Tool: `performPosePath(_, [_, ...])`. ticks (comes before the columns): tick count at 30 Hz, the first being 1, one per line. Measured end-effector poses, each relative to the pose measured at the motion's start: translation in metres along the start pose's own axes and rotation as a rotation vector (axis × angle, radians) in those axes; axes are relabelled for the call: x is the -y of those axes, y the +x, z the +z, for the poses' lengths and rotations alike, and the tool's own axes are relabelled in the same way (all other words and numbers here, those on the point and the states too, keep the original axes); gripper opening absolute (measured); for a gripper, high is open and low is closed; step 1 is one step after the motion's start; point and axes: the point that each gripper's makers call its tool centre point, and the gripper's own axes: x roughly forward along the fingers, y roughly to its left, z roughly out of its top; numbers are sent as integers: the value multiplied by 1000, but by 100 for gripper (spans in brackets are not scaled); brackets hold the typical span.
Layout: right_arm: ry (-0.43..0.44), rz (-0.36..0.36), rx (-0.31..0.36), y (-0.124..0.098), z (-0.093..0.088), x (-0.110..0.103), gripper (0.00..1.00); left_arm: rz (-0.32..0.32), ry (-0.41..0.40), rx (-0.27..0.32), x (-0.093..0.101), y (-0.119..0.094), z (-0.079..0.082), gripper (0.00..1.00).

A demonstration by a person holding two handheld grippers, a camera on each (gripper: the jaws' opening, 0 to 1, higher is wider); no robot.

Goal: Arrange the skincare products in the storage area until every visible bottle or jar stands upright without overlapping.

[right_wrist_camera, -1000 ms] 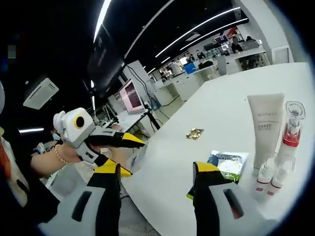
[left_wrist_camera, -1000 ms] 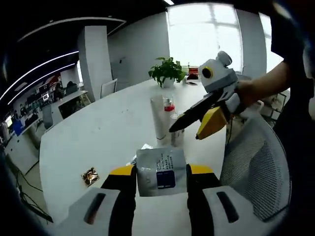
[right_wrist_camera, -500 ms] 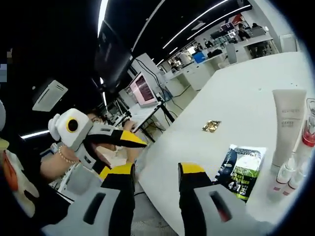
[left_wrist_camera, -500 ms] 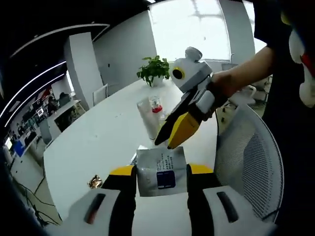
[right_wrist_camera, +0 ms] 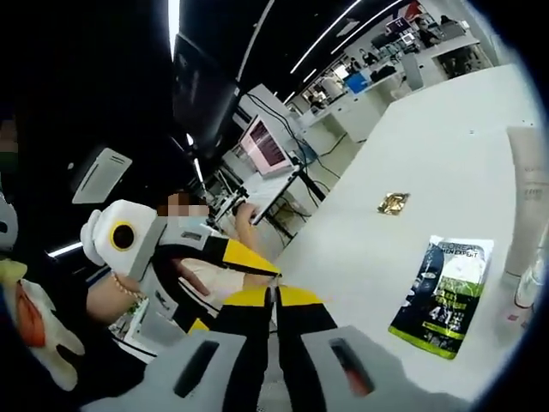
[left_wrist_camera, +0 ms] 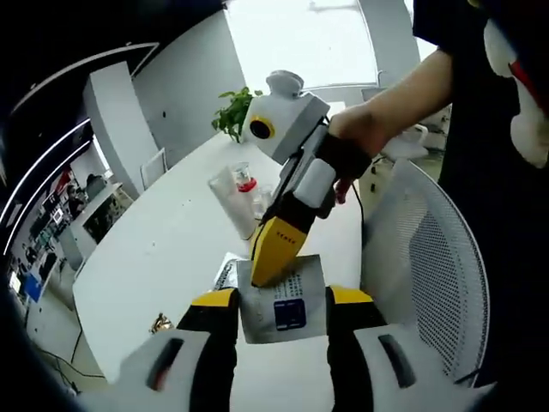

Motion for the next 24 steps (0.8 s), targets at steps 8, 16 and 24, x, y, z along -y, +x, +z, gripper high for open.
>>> performPosePath(8, [5, 3, 18, 2, 0, -5, 1, 46, -116, 61, -7, -5, 1, 40])
performPosePath(16, [95, 3, 153, -2, 24, -5, 1, 144, -459, 253, -30, -27, -12, 47])
performPosePath(24, [203, 56, 261, -1, 37, -13, 1, 146, -854, 517, -27, -36, -7, 36])
